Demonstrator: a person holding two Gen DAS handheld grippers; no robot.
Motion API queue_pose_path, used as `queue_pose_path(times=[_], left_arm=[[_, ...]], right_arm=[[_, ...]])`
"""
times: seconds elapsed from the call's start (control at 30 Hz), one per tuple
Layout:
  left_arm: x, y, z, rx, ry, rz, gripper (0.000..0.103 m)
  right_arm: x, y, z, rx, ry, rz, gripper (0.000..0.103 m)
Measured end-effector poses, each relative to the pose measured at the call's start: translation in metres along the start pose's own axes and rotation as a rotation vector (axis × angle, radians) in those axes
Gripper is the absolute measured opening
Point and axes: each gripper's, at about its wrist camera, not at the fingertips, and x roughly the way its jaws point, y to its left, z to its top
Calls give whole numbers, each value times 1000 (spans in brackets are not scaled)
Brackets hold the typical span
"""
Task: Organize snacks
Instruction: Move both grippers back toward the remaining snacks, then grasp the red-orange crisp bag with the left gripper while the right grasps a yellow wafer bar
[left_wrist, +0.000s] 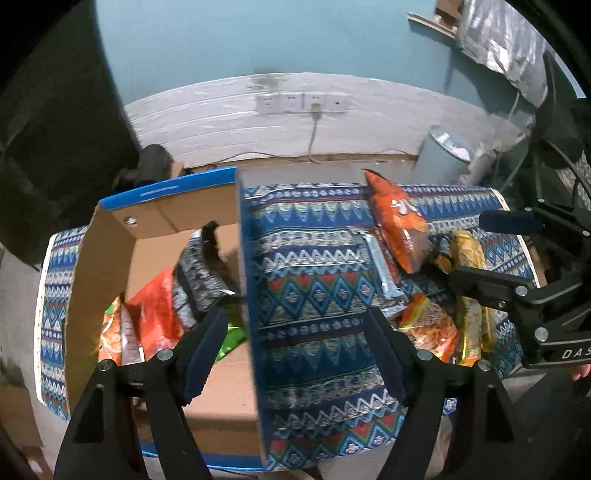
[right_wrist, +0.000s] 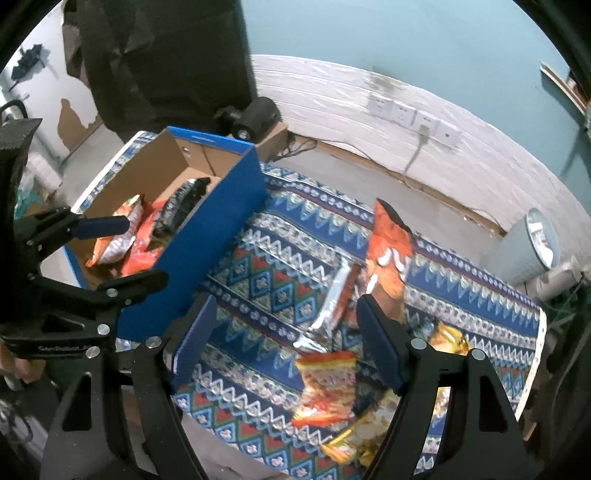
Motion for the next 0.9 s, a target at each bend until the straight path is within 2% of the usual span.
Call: queue_pose_path(times=[0.43, 0.57, 0.73, 0.8, 0.9], left_arm=[[18, -72, 12, 128, 40, -29, 79], [33, -93, 13, 162, 86, -43, 79], [51, -110, 10, 156, 145, -64, 79], [61, -113, 11, 131, 174, -45, 79], [74, -114, 13, 76, 214, -74, 79]], right_arm=[[-13, -58, -42, 105, 6, -47, 78], [-12, -83, -59, 155, 19, -66, 78], [-6, -114, -80, 226, 43, -101, 78], [-1, -128, -89, 263, 57, -113, 78], [4, -141, -98, 296, 76, -121, 78]])
